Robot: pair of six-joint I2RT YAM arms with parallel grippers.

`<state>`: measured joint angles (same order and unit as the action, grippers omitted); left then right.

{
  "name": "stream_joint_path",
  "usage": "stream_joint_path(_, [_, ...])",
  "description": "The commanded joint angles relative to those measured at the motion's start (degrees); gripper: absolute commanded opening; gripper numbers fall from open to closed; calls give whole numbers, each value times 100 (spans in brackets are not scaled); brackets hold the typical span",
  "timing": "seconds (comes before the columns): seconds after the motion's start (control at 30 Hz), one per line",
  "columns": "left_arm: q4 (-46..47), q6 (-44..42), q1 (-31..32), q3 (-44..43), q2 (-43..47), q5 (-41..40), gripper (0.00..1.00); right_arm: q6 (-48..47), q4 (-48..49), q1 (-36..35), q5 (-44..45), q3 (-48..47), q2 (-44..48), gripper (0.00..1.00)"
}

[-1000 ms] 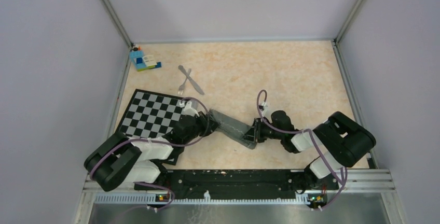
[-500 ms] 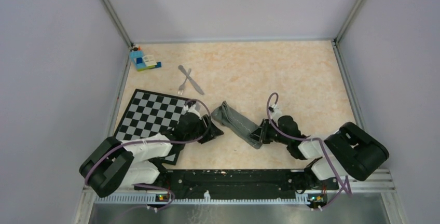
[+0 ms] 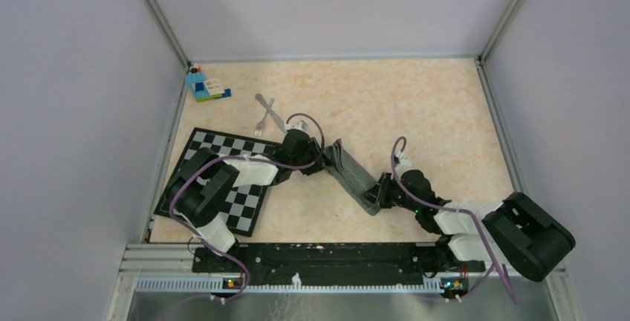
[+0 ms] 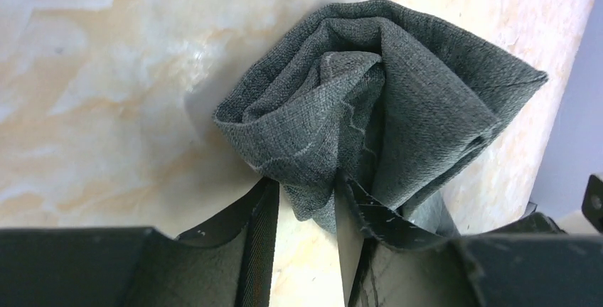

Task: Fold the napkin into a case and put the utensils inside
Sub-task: Grasp the top corner of the smaller rectangle folded napkin from the folded napkin.

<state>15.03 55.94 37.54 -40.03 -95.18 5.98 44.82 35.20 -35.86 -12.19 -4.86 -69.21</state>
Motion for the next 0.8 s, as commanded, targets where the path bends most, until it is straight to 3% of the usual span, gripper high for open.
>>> stream_joint_path(0.0, [238,-522,-65,-246,-264,-208,42,79,107,-339,229,-121,-356,13])
stream_joint_path(0.1, [218,-783,-114,-395,-361,-42,43,14,181,-480,49,-318,-587,13])
stream_joint_path(0.23, [-40,-934,-116,-318,-172,1,45,-493,-1019,-481,-86,-789,-12,19])
stream_joint_path(0.37, [-147,-984,-132,-143,9,141,46,-1303,-2511,-480,-290,-1595,754,37])
stream_joint_path(0.5, [-145,-976,-129,56,182,175,46,-1925,-3459,-394,-277,-2634,850,54])
stream_joint_path(0.6, [-94,-925,-132,161,245,240,47,-2202,-3574,216,-184,-3082,468,68])
stream_joint_path(0.77, [-81,-947,-127,138,260,358,48,-1854,-2443,1323,-1676,-3634,-974,80])
